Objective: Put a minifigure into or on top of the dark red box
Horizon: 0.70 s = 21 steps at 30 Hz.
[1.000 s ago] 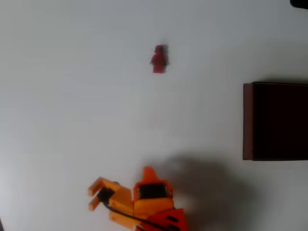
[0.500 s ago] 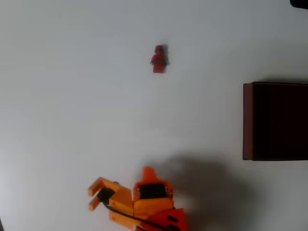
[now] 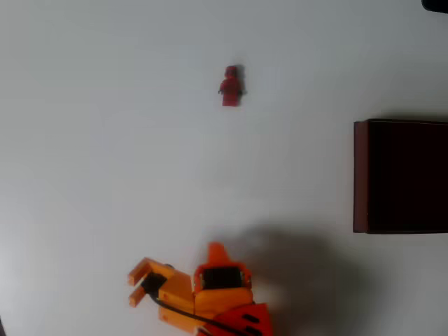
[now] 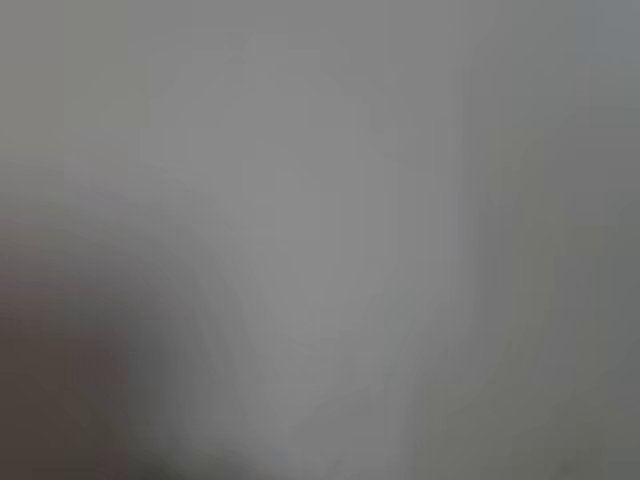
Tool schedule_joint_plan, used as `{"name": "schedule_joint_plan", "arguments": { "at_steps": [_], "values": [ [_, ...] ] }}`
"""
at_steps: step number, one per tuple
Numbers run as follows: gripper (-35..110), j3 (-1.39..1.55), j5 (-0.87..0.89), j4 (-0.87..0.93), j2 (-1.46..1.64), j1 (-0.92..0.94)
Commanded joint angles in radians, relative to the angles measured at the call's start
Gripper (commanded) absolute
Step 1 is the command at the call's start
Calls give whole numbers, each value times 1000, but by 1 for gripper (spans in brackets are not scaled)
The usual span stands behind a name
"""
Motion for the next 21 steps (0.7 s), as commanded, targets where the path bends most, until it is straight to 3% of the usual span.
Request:
{"name": "schedule_joint_plan", "arguments": {
  "at_steps": [1,8,10,16,21],
  "values": [
    [0,5,-3,12,11,-25],
    [3,9,104,11,9,18],
    [10,14,267,14,9,49],
    [0,-124,661,118,12,156],
    [11,-219,1057,216,12,147]
  ]
}}
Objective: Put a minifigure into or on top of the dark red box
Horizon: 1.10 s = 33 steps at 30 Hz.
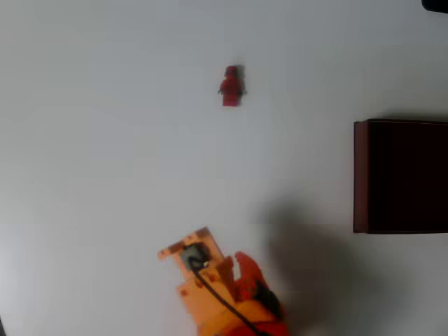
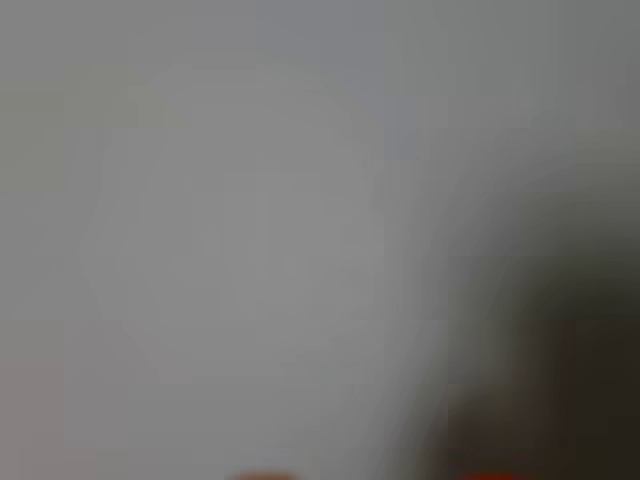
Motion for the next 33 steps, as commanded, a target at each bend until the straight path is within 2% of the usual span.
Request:
{"name": "schedule_joint_plan", "arguments": {
  "at_steps": [1,7,12,16,19,24,33],
  "values": [
    [11,-71,273,25,2,-14],
    [10,-63,658,-63,2,-115],
    [18,-32,864,-80,-32,-123],
    [22,-23,992,-206,-198,-141],
    [23,-115,1008,-301,-454,-140],
    [22,-407,985,-310,-911,-120],
    [23,-440,976,-486,-1152,-66]
  ]
}}
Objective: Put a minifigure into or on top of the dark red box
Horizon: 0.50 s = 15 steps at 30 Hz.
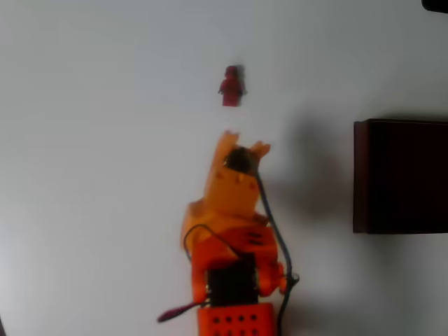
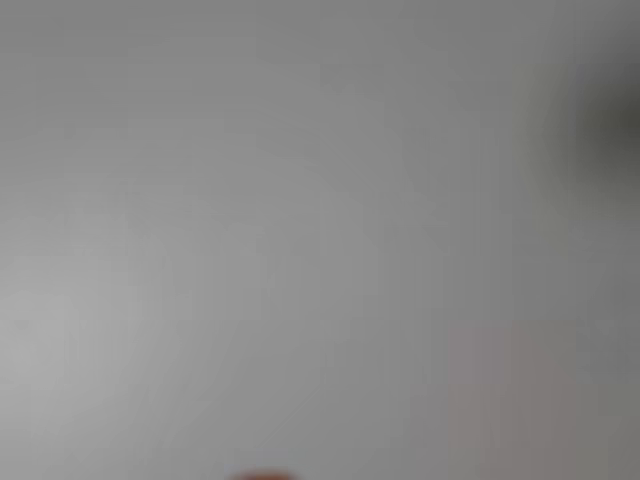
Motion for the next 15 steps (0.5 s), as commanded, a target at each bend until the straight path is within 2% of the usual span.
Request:
{"name": "schedule_joint_plan", "arguments": {
  "at_steps": [1,15],
  "values": [
    [23,-55,2,-52,-69,0],
    [23,-316,-46,-98,-434,-46]
  ]
}}
